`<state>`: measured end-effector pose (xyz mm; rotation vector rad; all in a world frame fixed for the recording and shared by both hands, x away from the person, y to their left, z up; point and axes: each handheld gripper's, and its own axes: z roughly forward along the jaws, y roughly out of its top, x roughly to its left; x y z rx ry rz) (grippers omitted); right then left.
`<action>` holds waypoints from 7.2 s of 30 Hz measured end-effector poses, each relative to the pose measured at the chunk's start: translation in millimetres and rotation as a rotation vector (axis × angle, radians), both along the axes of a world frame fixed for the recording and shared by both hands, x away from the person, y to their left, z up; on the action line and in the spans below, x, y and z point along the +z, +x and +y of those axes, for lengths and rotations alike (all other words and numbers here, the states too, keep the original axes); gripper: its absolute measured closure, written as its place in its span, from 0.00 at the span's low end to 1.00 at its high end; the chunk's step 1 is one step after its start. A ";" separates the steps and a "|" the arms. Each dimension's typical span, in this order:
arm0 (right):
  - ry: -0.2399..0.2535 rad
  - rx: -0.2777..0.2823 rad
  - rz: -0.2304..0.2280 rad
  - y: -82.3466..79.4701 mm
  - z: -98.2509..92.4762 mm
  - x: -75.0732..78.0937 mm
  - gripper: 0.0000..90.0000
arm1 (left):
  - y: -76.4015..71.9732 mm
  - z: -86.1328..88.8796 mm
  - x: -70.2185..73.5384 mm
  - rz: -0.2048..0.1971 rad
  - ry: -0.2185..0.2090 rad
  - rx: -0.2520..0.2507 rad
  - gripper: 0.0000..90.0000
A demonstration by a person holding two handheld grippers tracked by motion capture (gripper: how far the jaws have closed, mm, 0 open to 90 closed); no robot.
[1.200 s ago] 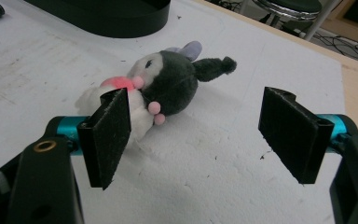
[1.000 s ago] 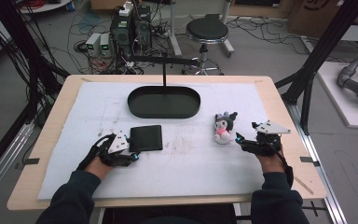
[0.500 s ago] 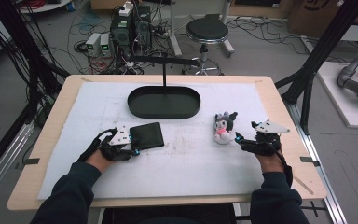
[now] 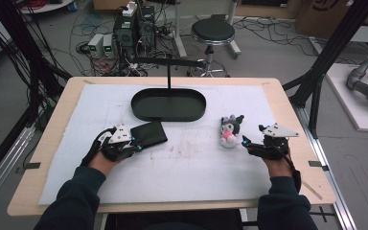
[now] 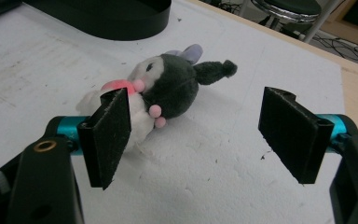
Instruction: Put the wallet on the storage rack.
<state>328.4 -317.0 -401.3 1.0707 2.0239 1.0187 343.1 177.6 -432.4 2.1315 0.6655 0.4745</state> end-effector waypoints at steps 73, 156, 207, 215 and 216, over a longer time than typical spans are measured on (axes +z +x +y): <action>0.013 -0.010 -0.014 -1.5 -1.4 1.7 0.29 | 2.5 30.8 72.9 0.090 -0.269 0.058 0.95; 0.011 0.001 0.003 3.8 -0.4 -1.6 0.29 | -49.2 17.8 7.3 -0.101 -0.213 0.245 0.60; 0.039 -0.005 -0.016 2.4 -9.6 -1.8 0.29 | 143.8 -33.2 37.8 -0.207 0.001 0.327 0.87; 0.038 -0.007 -0.015 1.6 -13.0 -3.0 0.29 | 148.4 -43.0 26.4 -0.060 -0.125 0.324 0.61; 0.039 -0.005 -0.016 1.4 -12.7 -2.9 0.29 | 148.1 -44.2 26.0 -0.046 -0.133 0.323 0.57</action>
